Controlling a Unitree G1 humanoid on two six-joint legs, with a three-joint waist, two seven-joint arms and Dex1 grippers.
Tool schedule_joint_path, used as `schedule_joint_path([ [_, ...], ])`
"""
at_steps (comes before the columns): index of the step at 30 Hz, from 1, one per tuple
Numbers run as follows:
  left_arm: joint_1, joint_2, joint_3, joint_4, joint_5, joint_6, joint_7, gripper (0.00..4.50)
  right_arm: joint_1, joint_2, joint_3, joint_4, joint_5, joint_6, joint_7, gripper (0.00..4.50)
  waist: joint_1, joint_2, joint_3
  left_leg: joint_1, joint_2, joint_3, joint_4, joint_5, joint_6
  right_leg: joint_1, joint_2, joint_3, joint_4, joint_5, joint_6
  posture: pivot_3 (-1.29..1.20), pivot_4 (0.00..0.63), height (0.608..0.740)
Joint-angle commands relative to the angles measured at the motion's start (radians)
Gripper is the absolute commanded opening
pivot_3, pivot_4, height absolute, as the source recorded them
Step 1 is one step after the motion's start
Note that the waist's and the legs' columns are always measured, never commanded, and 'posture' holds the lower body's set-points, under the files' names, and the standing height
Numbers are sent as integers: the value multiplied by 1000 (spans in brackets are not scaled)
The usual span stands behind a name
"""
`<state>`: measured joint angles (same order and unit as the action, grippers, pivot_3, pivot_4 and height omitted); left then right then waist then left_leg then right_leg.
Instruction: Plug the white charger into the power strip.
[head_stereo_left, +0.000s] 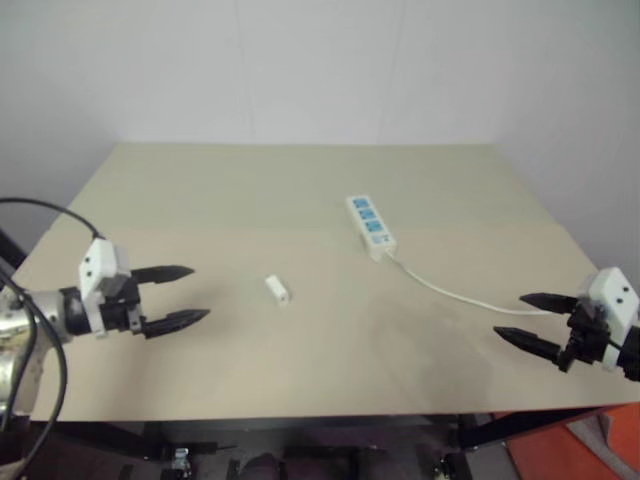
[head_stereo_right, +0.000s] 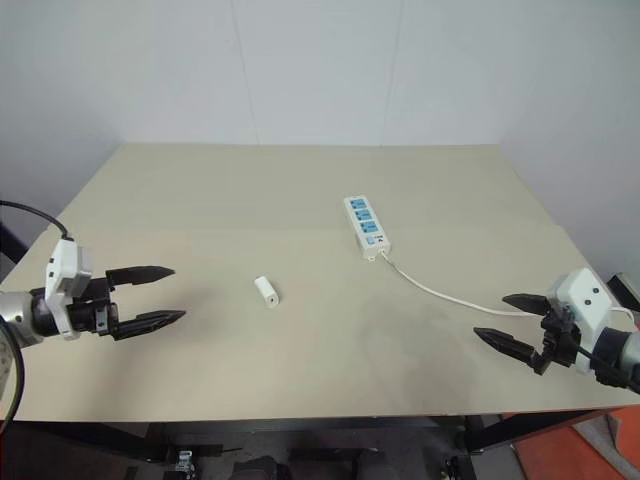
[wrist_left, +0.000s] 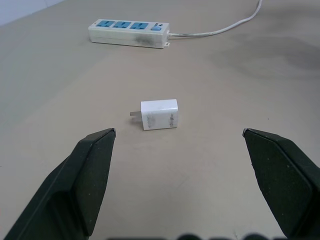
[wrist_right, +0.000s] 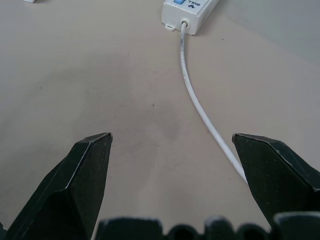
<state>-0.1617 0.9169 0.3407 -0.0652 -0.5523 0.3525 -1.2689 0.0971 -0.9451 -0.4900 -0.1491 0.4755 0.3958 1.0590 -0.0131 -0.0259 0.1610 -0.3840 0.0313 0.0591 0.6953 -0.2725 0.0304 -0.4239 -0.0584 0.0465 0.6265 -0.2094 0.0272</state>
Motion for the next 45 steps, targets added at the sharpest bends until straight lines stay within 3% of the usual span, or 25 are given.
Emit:
schedule_joint_path([
  [1,-13,27,3,-11,-3,-2,-7,4444,-6,1,-34,-10,16,-6,-6,4500,0,0,0,0,0,0,0,0,0,0,0,0,0,0,0,0,150,740],
  [17,-3,22,1,-29,-3,-5,19,4444,-101,14,54,55,-23,-43,-8,4500,0,0,0,0,0,0,0,0,0,0,0,0,0,0,0,0,150,740],
  [21,-30,9,-25,-20,1,-13,26,4444,-256,82,197,170,-92,-82,-45,4500,-9,-1,0,1,0,1,0,0,0,0,1,1,0,0,0,0,150,740],
  [28,-82,9,-75,5,44,-38,38,4444,-601,255,402,590,-267,-227,-123,4500,-10,-1,1,-1,-1,2,-1,0,0,-2,1,2,0,1,-3,0,150,740],
  [37,-1,11,-57,-52,58,-37,62,4444,-858,377,495,962,-353,-339,-80,4500,-9,0,1,-4,0,2,-1,0,0,-5,0,1,1,2,-3,0,150,740],
  [40,14,8,-54,-69,52,-34,72,4500,-905,398,491,1041,-342,-300,-46,3937,-7,0,1,-4,0,1,-1,0,0,-5,-1,1,1,2,-3,0,150,740],
  [45,13,8,-62,-64,57,-37,81,4500,-945,413,503,1135,-380,-337,-72,2152,-12,0,1,-3,0,2,-1,0,0,-5,0,1,2,2,-3,0,150,740],
])
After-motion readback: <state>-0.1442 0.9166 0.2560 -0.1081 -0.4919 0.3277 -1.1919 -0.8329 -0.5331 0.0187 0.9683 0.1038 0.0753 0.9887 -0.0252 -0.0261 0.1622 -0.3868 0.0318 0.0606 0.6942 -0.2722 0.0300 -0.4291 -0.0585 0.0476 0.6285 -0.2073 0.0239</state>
